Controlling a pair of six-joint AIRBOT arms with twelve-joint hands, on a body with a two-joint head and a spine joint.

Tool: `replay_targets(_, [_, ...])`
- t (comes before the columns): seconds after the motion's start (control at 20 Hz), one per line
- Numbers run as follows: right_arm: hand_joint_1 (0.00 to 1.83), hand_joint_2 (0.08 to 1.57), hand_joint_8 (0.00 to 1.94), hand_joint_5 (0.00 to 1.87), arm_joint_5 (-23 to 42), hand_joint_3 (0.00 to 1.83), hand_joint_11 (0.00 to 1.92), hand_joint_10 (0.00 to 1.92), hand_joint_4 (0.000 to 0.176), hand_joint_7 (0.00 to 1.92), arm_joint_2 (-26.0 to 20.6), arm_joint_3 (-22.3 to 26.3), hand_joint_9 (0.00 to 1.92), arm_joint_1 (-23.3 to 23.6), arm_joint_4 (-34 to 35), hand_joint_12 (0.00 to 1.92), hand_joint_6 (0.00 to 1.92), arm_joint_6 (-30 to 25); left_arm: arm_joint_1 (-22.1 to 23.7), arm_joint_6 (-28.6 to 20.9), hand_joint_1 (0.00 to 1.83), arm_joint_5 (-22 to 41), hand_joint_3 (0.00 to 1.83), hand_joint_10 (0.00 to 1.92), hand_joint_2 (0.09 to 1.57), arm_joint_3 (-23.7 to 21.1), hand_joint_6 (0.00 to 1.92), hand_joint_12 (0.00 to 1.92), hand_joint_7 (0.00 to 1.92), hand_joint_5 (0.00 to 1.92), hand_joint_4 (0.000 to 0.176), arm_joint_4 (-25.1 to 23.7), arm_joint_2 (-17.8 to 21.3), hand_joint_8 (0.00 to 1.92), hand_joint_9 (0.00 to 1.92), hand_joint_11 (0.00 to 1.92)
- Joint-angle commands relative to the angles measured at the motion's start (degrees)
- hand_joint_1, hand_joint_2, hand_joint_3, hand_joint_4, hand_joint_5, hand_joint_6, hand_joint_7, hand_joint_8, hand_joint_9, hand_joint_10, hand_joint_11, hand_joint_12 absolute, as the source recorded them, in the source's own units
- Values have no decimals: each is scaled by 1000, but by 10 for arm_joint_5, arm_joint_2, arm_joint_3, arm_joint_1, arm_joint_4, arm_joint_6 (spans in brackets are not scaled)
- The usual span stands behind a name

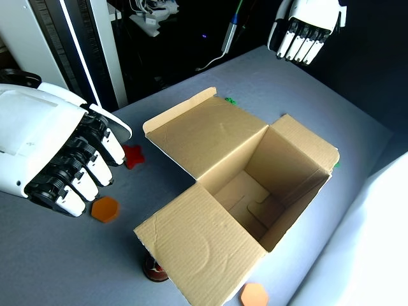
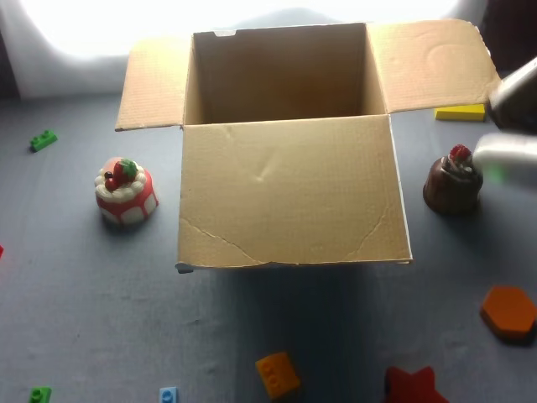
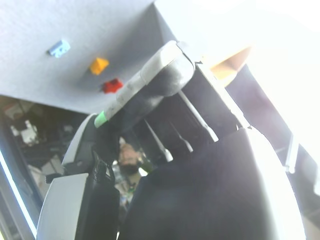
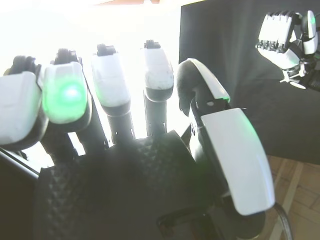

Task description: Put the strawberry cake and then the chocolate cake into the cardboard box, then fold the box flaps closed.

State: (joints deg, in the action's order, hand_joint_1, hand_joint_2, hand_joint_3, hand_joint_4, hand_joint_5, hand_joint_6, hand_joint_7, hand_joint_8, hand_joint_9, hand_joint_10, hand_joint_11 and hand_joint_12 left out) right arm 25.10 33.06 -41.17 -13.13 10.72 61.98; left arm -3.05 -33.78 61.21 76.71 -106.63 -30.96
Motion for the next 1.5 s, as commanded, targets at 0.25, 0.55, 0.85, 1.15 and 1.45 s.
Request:
replay_targets(0.25, [382, 1106, 1, 99, 66, 5, 0, 7, 21, 152, -7, 1, 139, 6, 0, 500, 0, -5, 6, -3, 613, 1, 0, 7, 1052, 1, 2, 715, 140, 174, 31, 51, 3, 1, 171, 0])
replay_targets(0.55, [1051, 988, 3, 60, 66, 0, 0, 1, 45, 125, -7, 1, 109, 6, 0, 370, 0, -4, 6, -3, 1122, -3, 0, 0, 948, -19, 0, 445, 33, 41, 63, 19, 4, 0, 72, 0])
replay_targets(0.85, [1193, 966, 1, 78, 66, 0, 0, 2, 32, 126, -7, 1, 113, 6, 0, 376, 4, -4, 12, 4, 1132, -3, 4, 10, 999, -18, 10, 439, 38, 44, 50, 4, 2, 6, 66, 0])
replay_targets(1.15, [1208, 958, 1, 70, 66, 0, 0, 3, 36, 119, -7, 1, 93, 6, 0, 250, 7, -4, -53, 52, 1107, -27, 0, 4, 1018, -23, 6, 200, 16, 33, 49, 39, -7, 3, 17, 0])
replay_targets(1.45, [1188, 994, 2, 53, 65, 13, 0, 11, 41, 98, -7, 1, 43, 6, 0, 133, 1, -4, -164, 124, 1114, -66, 3, 4, 1033, -24, 6, 434, 37, 63, 54, 143, -37, 1, 59, 0])
